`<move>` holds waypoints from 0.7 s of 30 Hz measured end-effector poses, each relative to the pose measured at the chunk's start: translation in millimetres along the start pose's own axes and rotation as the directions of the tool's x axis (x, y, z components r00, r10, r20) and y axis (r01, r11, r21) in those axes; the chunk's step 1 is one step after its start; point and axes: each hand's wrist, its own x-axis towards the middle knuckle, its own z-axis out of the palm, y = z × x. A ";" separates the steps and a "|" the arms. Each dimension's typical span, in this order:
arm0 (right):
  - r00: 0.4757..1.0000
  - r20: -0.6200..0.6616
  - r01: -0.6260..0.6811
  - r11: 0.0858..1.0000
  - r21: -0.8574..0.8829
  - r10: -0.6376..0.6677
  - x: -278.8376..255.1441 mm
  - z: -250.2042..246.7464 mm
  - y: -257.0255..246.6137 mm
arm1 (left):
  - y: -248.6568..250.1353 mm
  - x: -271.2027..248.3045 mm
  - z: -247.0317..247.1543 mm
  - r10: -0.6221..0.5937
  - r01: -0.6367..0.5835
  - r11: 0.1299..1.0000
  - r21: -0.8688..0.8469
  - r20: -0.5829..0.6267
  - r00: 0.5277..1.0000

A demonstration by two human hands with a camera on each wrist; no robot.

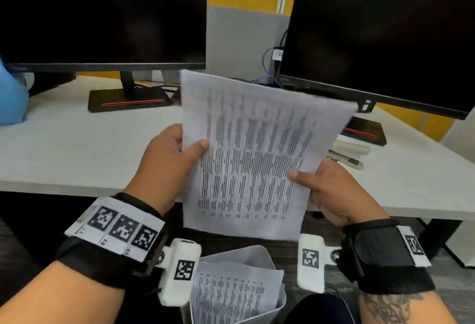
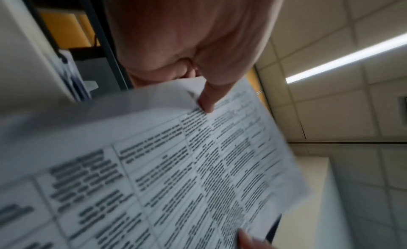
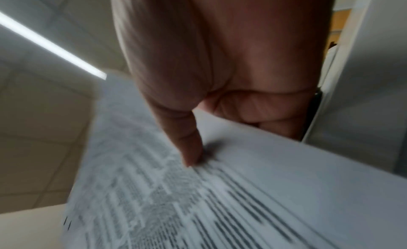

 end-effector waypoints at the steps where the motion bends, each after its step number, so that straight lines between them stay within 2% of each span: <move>1: 0.999 -0.029 0.026 1.000 0.009 -0.026 0.8 0.6 0.2 | -1.9 -1.2 1.4 0.000 0.000 1.000 -0.015 0.031 1.000; 3: 0.994 -0.094 0.054 0.997 0.051 -0.049 3.0 0.0 -0.2 | -5.5 -2.5 3.5 0.007 -0.005 1.000 -0.021 0.067 0.998; 5: 0.992 -0.114 0.049 0.998 0.042 -0.044 3.1 -2.5 -1.2 | -5.6 -2.7 4.3 0.028 -0.027 1.000 -0.016 0.048 0.998; 9: 0.999 -0.035 -0.005 0.999 -0.051 0.004 1.7 -4.9 1.6 | 0.8 -4.0 2.7 0.089 -0.090 0.992 -0.091 -0.022 0.996; 11: 0.996 -0.086 0.023 0.982 -0.189 -0.039 1.1 -2.2 0.2 | 5.3 -7.1 3.8 0.126 -0.127 0.988 -0.091 -0.022 0.992; 13: 0.954 -0.236 0.071 0.904 -0.421 -0.185 -0.1 0.9 -9.5 | 6.9 -8.5 4.2 0.152 -0.153 0.986 -0.073 -0.017 0.988; 15: 0.840 -0.407 0.069 0.815 -0.575 -0.358 -2.5 3.0 -23.1 | 6.4 -8.9 4.3 0.167 -0.167 0.984 -0.058 -0.003 0.986; 16: 0.782 -0.454 0.050 0.769 -0.637 -0.427 -1.3 2.1 -29.0 | 5.3 -8.8 4.4 0.160 -0.160 0.985 -0.060 0.003 0.987; 17: 0.753 -0.465 0.014 0.718 -0.696 -0.465 2.5 -0.5 -32.5 | 4.3 -8.8 4.6 0.148 -0.148 0.987 -0.064 0.007 0.989; 18: 0.757 -0.459 -0.045 0.664 -0.746 -0.464 8.4 -3.5 -33.3 | 3.0 -8.6 4.8 0.135 -0.134 0.989 -0.067 0.009 0.991; 21: 0.876 -0.387 -0.233 0.449 -0.862 -0.287 28.5 -11.6 -24.4 | -0.5 -8.5 4.3 0.118 -0.117 0.992 -0.054 0.014 0.993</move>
